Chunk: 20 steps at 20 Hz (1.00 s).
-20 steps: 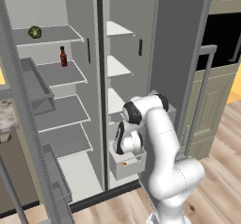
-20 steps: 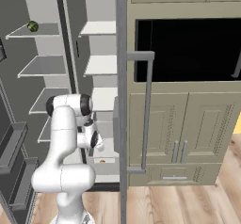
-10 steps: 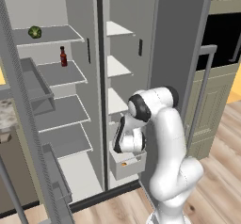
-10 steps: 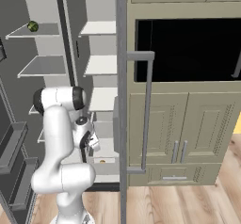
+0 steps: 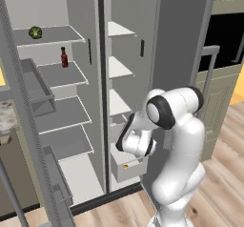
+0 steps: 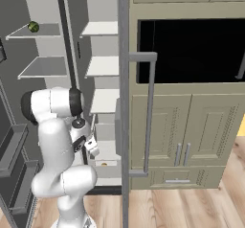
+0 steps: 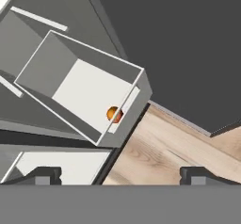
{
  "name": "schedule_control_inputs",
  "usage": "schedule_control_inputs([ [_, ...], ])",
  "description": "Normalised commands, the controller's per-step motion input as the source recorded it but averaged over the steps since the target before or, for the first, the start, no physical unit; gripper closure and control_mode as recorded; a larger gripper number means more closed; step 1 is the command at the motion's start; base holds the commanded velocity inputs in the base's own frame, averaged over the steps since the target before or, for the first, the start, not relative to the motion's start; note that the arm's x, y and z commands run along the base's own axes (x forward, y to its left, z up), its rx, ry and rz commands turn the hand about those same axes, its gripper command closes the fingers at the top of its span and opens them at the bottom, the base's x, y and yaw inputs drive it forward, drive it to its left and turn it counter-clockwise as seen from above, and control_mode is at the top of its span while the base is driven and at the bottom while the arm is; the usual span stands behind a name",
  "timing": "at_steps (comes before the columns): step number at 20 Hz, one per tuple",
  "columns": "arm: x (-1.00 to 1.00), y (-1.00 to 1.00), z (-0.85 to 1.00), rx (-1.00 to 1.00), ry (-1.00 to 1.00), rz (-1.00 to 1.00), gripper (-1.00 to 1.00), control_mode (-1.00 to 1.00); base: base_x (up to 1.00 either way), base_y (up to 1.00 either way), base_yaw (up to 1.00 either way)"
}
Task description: Take the broccoli and peach from the fridge shelf and place them in the freezer drawer to begin freezing them.
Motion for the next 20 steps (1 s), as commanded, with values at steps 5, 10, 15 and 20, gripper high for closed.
schedule_control_inputs([
  [5,-0.28,0.0,0.69,0.0,0.01,0.0,-1.0,-1.0,0.0,0.0,0.0],
  [10,-0.05,0.07,0.8,-0.02,0.0,0.0,-1.0,-1.0,0.0,0.0,0.0],
  [15,0.0,0.22,0.86,-0.05,0.01,0.0,-1.0,-1.0,0.0,0.0,0.0],
  [20,0.0,0.3,0.96,-0.07,0.08,0.0,-1.0,-1.0,0.0,0.0,0.0],
])
